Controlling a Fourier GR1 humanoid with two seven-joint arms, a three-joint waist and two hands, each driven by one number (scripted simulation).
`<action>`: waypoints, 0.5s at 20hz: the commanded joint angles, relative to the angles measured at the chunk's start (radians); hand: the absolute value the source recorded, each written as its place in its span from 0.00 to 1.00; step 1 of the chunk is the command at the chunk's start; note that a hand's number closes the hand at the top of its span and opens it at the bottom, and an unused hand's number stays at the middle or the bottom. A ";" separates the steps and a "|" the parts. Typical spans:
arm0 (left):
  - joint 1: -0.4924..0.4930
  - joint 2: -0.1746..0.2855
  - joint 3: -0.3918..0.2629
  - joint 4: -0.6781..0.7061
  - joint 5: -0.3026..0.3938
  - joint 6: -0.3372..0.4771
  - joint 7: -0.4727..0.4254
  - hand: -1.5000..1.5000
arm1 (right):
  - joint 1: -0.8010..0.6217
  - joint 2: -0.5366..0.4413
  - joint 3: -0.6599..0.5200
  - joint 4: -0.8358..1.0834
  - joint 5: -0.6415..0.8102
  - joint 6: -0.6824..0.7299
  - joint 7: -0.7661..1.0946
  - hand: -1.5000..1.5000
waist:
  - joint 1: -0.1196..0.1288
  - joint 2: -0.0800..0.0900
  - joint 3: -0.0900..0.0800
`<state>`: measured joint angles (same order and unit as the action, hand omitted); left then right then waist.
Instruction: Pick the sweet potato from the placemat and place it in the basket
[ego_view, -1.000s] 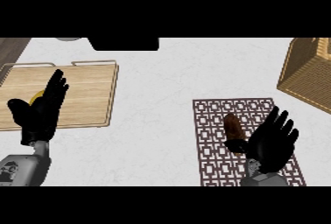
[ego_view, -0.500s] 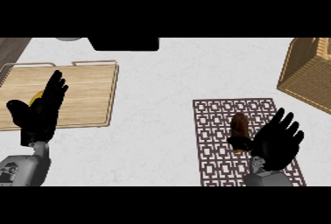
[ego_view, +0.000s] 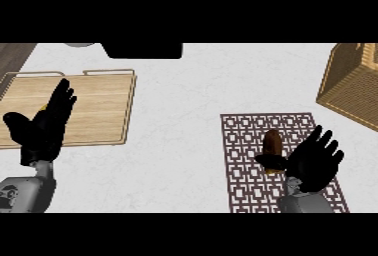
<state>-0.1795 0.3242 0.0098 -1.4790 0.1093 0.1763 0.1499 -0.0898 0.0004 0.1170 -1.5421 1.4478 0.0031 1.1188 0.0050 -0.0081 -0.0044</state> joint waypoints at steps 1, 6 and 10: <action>0.023 0.011 0.018 -0.011 0.005 -0.028 -0.002 0.50 | -0.033 0.000 -0.078 0.076 0.007 -0.025 0.077 0.00 | -0.001 0.009 0.005; -0.005 -0.011 0.008 -0.040 -0.032 0.009 0.036 0.50 | -0.017 0.000 -0.077 0.018 -0.047 0.068 0.071 0.00 | -0.004 0.007 0.005; 0.017 -0.007 0.025 -0.047 -0.006 -0.021 0.044 0.50 | 0.046 -0.002 -0.073 0.066 -0.115 0.083 -0.030 1.00 | -0.002 0.007 0.005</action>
<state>-0.1864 0.3219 0.0370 -1.4820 0.1013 0.1577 0.1648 -0.0654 0.0001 0.0684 -1.5168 1.3659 0.0126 1.0699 0.0020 -0.0118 -0.0079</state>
